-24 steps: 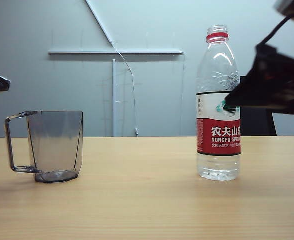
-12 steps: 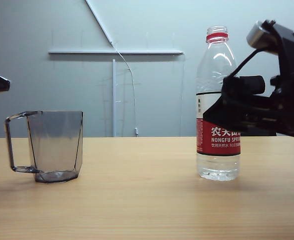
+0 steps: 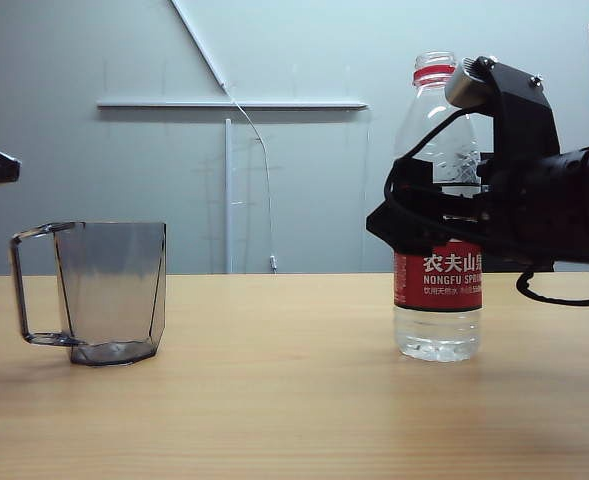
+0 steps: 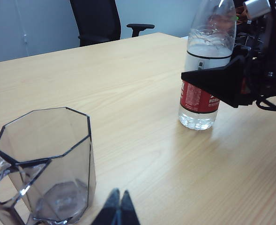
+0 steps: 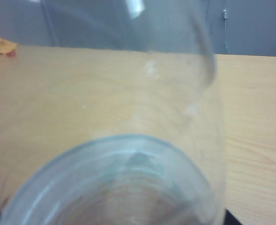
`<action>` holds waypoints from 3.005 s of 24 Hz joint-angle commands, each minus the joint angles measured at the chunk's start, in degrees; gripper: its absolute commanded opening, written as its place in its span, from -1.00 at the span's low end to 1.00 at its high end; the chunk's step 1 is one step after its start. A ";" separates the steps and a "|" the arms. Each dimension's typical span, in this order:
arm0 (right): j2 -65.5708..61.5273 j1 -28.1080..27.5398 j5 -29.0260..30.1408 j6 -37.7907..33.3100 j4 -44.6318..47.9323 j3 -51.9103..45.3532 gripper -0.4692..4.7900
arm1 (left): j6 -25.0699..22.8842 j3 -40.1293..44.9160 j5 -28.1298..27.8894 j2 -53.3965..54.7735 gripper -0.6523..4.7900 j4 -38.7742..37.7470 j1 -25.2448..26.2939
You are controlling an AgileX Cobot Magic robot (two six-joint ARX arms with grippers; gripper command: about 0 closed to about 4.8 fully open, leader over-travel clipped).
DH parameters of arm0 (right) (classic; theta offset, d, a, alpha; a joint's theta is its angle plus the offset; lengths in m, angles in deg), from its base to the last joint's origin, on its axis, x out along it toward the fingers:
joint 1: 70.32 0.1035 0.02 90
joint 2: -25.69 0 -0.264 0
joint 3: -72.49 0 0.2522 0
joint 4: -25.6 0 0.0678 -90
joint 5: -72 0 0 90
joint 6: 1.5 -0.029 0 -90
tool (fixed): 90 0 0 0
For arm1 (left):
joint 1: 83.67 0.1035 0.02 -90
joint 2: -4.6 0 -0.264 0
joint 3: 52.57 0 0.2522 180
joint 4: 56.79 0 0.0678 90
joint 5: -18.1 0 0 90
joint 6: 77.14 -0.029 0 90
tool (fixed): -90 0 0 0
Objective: Pick up the mineral water bottle on the table and pour water into the mug until it's half full.
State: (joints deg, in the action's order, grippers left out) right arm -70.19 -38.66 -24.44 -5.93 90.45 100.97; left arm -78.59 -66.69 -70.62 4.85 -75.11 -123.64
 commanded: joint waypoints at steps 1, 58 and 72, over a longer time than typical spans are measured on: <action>0.22 0.02 -0.28 0.20 0.61 0.15 1.00 | 0.17 -0.15 0.02 0.09 -0.77 0.35 0.00; -0.28 12.24 -7.93 59.89 -52.65 39.74 0.17 | 0.17 -0.15 0.24 0.09 -0.77 0.35 27.80; -1.46 12.26 -9.09 71.97 -49.92 39.76 0.17 | 0.17 -0.15 0.04 0.09 -0.77 0.37 17.35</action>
State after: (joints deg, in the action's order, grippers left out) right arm -72.03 -26.57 -33.07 65.54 36.29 140.01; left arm -78.59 -66.69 -70.82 4.85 -75.13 -105.80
